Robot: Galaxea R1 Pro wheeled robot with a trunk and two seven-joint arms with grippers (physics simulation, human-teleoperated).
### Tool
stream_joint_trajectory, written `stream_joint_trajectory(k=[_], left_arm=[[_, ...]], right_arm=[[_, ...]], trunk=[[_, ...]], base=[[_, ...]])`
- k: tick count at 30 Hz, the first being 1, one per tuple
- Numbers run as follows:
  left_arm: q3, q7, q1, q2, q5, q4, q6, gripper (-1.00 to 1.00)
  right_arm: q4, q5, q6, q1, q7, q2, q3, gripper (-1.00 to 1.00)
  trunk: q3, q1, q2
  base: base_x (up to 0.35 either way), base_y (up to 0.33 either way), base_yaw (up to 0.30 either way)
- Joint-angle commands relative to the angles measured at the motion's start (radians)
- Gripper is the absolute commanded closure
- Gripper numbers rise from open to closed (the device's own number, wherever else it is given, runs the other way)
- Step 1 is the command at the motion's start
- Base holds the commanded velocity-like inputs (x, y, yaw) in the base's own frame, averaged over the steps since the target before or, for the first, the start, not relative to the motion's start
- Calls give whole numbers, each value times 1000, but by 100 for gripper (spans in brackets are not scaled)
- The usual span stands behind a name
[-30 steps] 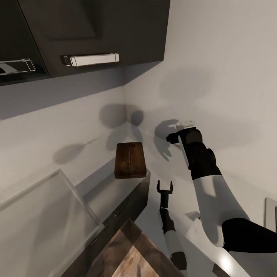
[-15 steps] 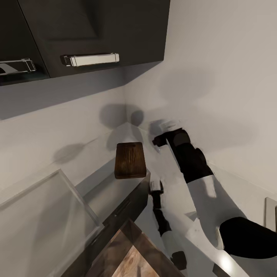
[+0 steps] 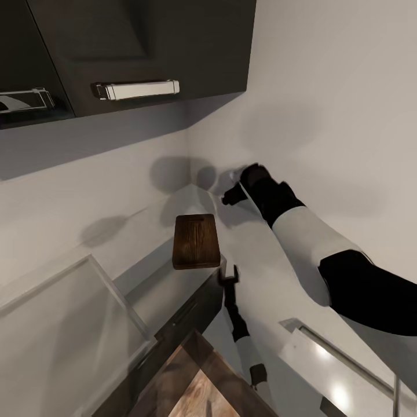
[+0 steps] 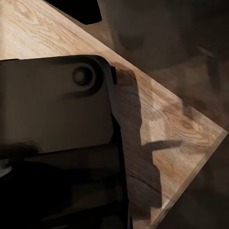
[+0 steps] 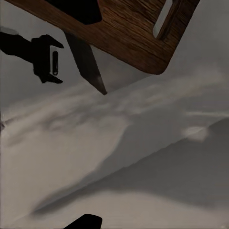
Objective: In the kitchen, take the Vidalia onion out of the sink, dice it on the chopping board with the paring knife, put the diced onion into the bowl on the countertop, then place both the paring knife and the chopping board into the sink.
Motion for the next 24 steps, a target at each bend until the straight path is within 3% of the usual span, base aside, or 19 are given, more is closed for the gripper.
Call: stream_joint_trajectory(k=[1, 6, 12, 24], left_arm=[[-1, -1, 0, 0, 1, -2, -1, -100], [-1, -2, 0, 0, 1, -1, -1, -100], [-1, -2, 0, 0, 1, -1, -1, -100], [-1, -2, 0, 0, 1, -1, -1, -100]], right_arm=[[-4, 12, 0, -3, 18, 0, 3, -100], [-9, 15, 3, -5, 31, 0, 14, -100], [-11, 27, 11, -6, 34, 0, 62, -100], [-11, 29, 11, -6, 34, 0, 69, -100]], trunk=[[-2, 1, -2], [-2, 1, -2], [-3, 1, -2], [-16, 1, -2]], base=[[0, 0, 0], [0, 0, 0], [0, 0, 8], [0, 0, 120]])
